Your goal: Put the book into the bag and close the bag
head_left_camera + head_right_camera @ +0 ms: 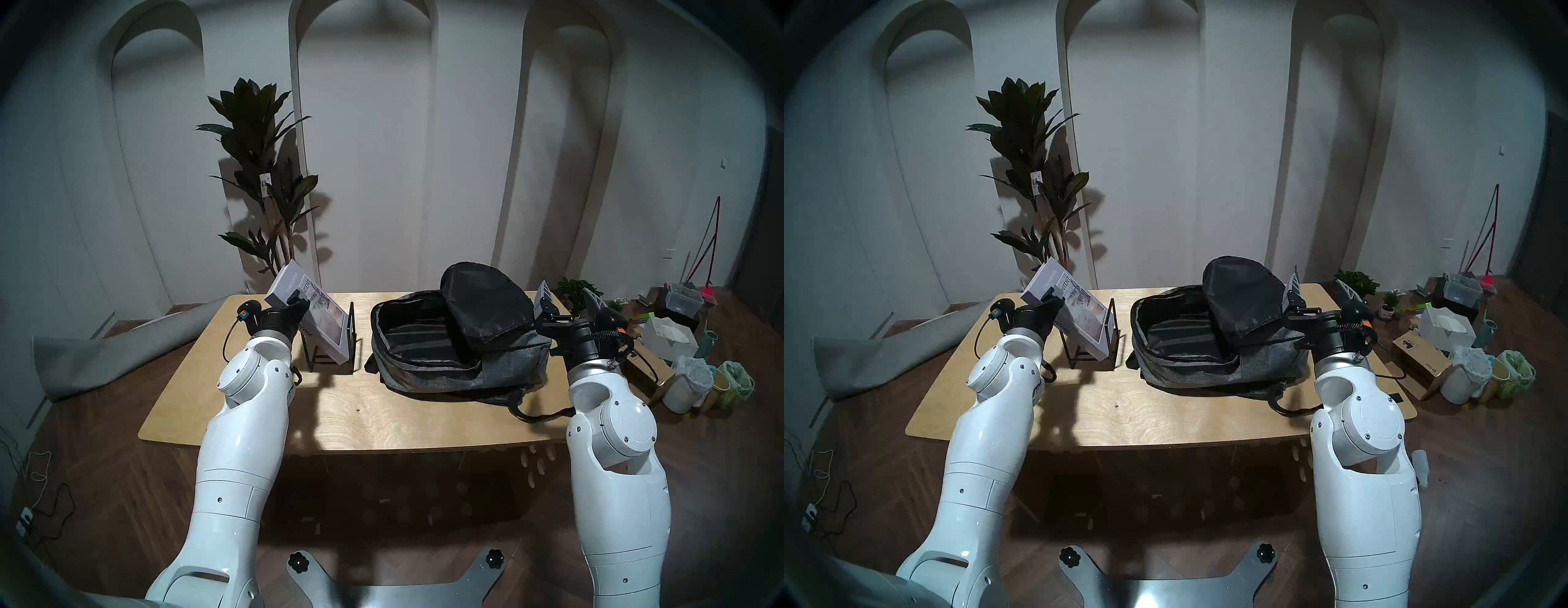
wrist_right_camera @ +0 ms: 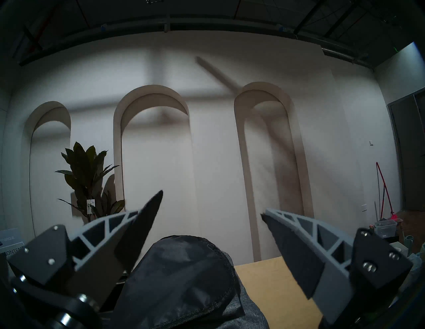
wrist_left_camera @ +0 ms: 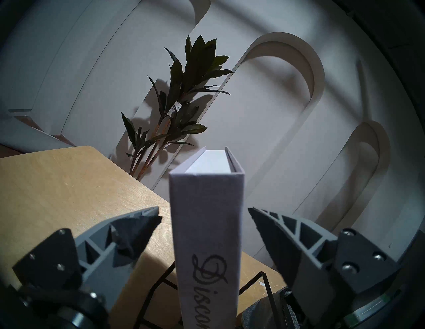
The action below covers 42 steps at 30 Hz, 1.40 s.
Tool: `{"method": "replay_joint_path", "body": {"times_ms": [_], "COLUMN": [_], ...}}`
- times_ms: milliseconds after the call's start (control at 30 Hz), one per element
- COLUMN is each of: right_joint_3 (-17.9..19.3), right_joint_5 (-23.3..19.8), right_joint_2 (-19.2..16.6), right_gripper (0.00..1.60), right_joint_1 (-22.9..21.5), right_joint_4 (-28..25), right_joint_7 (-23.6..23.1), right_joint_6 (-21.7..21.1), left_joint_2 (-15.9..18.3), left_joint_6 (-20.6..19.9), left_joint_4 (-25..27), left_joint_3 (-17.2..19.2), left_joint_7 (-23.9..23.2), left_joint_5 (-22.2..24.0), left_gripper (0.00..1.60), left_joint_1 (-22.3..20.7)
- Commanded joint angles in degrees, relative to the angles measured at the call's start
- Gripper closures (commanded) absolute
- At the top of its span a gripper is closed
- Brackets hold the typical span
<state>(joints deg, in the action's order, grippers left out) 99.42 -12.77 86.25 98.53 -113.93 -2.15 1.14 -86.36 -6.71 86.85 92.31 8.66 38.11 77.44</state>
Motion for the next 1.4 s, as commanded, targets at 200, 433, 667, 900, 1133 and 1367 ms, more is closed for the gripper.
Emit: {"method": "replay_joint_path", "body": {"times_ms": [200, 433, 667, 900, 1133, 1367], "right_joint_3": [0.0, 0.11, 0.23, 0.51, 1.68, 4.84], "right_joint_5": [0.42, 0.45, 0.42, 0.19, -0.65, -2.89], "right_joint_2": [0.25, 0.32, 0.33, 0.2, -0.81, -3.25], "right_gripper": [0.0, 0.0, 0.0, 0.0, 0.0, 0.0], "right_joint_1": [-0.41, -0.5, -0.66, -1.17, -2.92, -5.01], "right_joint_4": [-1.01, -0.74, -0.34, 0.23, 1.43, 1.19], "right_joint_7": [0.25, 0.23, 0.12, -0.15, -1.35, -2.22], "right_joint_6": [0.78, 0.93, 0.95, 1.08, 1.37, -3.67], "left_joint_2": [-0.35, -1.05, -1.8, -1.3, -1.17, -2.66], "left_joint_6": [0.77, 0.05, -0.96, -1.54, -3.21, -6.37], "left_joint_4": [0.75, 3.27, 8.23, 13.74, 19.54, 24.54], "left_joint_3": [0.06, 0.64, 0.31, -0.83, -2.15, -3.4], "left_joint_7": [-0.06, -0.14, 0.49, 3.25, 8.23, 13.0], "left_joint_5": [0.21, 1.97, 2.83, 0.12, -3.33, -3.69], "left_gripper": [1.6, 1.6, 1.6, 1.6, 1.6, 1.6], "left_joint_1": [-1.78, -1.34, -0.25, 0.78, 1.43, 1.79]}}
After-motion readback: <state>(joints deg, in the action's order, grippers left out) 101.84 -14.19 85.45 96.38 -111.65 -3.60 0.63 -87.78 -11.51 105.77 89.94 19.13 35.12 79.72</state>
